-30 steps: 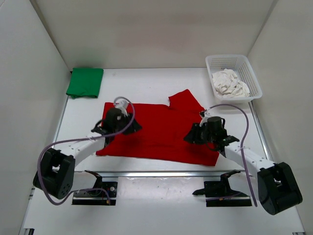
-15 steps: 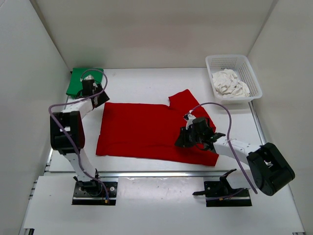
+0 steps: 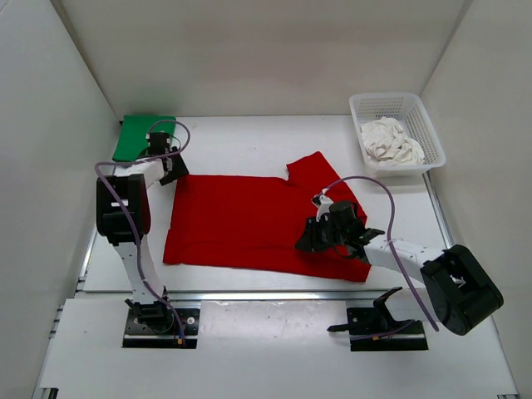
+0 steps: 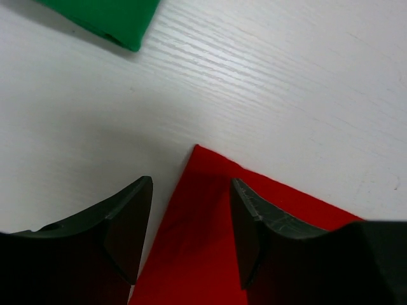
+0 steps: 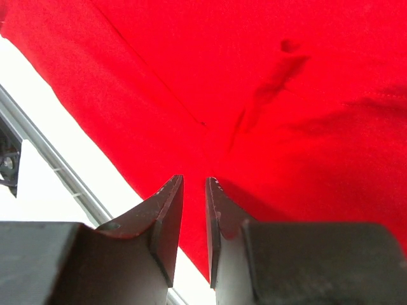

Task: Fold and stack the t-shirts
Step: Grap the side of the flattened tshirt furthest away from the robot with both arms

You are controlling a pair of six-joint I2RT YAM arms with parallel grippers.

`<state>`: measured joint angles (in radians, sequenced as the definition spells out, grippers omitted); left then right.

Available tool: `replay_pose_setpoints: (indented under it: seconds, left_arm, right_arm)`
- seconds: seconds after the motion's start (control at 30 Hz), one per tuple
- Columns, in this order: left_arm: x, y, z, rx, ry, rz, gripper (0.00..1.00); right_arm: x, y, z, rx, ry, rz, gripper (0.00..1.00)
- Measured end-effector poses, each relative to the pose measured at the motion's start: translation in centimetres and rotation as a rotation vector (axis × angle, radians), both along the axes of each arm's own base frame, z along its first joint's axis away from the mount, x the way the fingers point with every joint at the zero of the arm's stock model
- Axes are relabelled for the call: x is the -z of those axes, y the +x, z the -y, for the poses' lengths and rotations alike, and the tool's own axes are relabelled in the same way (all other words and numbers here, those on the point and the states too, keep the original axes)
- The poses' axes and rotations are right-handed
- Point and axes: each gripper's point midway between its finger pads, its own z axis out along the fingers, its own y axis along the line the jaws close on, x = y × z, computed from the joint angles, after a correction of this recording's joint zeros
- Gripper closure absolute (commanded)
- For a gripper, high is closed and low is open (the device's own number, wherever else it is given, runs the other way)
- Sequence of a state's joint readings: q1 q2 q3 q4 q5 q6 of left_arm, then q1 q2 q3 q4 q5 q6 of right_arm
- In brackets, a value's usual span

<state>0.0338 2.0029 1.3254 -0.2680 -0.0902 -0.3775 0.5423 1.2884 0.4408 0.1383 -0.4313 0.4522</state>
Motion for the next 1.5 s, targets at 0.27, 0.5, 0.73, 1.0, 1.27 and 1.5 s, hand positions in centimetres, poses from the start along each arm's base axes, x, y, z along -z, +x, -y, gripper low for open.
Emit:
replay_pose_setpoints:
  seconds: [0.27,0.5,0.73,1.0,1.27,1.5]
  left_arm:
    - [-0.2,1.6,0.3,0.017,0.036,-0.019,0.49]
    - [0.5,1.1,0.1,0.022,0.044,-0.056,0.52]
    - [0.6,1.7,1.3,0.057,0.068,-0.080,0.69]
    - [0.7,1.7,1.8,0.063,0.067,-0.081,0.97]
    - [0.7,1.2,1.6,0.056,0.039,-0.050,1.00]
    - [0.4,0.4,2.6,0.065,-0.019,-0.028,1.00]
  right_arm:
    - [-0.7,0.1,-0.1,-0.001,0.023,0.014,0.81]
    - [-2.4,1.1,0.6,0.032,0.062,0.056,0.80]
    - [-3.9,2.0,1.3,0.066,0.090,0.095,0.80]
    - [-6.2,5.5,1.3,0.118,0.123,0.146,0.78]
    - [-5.6,17.7,4.6,0.324,0.025,0.168,0.77]
    - [-4.9,29.3,9.1,0.497,-0.129,0.229,0.73]
